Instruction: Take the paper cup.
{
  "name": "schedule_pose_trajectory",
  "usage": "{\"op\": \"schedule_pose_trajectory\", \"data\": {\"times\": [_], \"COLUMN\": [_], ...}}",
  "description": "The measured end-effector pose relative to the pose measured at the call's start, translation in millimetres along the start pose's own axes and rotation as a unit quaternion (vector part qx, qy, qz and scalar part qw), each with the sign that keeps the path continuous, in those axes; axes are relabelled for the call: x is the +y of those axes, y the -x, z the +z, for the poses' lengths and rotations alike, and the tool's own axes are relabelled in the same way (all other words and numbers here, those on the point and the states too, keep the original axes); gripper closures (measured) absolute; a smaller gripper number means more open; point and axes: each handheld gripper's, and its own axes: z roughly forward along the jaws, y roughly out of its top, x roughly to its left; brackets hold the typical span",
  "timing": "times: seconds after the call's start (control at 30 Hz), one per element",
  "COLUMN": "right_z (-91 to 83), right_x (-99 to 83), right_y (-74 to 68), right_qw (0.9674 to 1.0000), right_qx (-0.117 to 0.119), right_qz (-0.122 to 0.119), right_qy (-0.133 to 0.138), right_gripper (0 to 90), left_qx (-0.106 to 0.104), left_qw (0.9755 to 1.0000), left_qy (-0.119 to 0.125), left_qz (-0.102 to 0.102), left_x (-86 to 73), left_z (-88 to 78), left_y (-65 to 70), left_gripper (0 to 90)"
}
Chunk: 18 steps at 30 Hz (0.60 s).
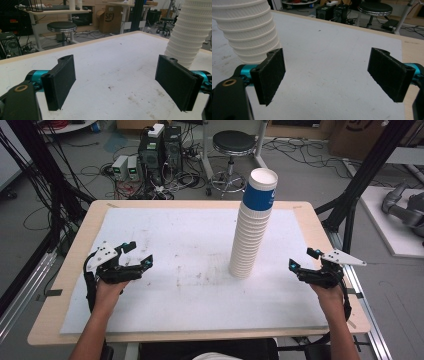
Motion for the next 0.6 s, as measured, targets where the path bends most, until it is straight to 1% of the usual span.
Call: {"op": "schedule_pose_trajectory", "data": {"times": [0.17, 0.2, 0.3, 0.33, 0.37, 0.43, 0.5, 0.6], "right_z": [1.2, 1.1, 0.3, -0.4, -1.3, -1.5, -2.9, -2.6], "right_x": [-0.4, -0.9, -2.4, -3.2, -3.6, -3.3, -1.0, 1.3], "right_y": [1.7, 3.4, 4.3, 4.6, 5.2, 5.6, 2.9, -2.2], "right_qw": [1.0, 0.9999, 0.9998, 0.9998, 0.9998, 0.9998, 0.9998, 0.9998], "right_qx": [0.004, 0.009, 0.009, 0.009, 0.01, 0.009, 0.013, 0.018], "right_qz": [0.005, 0.008, 0.011, 0.009, 0.007, 0.005, 0.016, 0.012], "right_qy": [-0.003, -0.007, -0.013, -0.014, -0.016, -0.015, -0.006, -0.002], "right_gripper": [14.8, 14.8, 14.8, 14.8, 14.8, 14.9, 14.9, 14.8], "left_qx": [0.002, 0.002, 0.003, 0.002, -0.001, -0.002, -0.007, -0.01], "left_qw": [1.0, 1.0, 1.0, 1.0, 0.9999, 0.9999, 0.9999, 0.9999], "left_qy": [-0.002, -0.003, -0.006, -0.007, -0.012, -0.011, -0.009, -0.006], "left_qz": [-0.001, -0.003, -0.004, -0.005, -0.001, 0.001, 0.001, 0.001], "left_x": [0.0, -1.3, -2.7, -3.3, -3.4, -3.1, -2.5, -2.9], "left_z": [2.2, 3.0, 3.8, 4.4, 4.7, 4.0, 1.5, -0.3], "left_y": [-0.1, -0.4, -0.4, -0.1, 1.2, 2.8, 5.9, 8.2], "left_gripper": [16.3, 16.4, 16.5, 16.5, 16.5, 16.5, 16.7, 16.7]}}
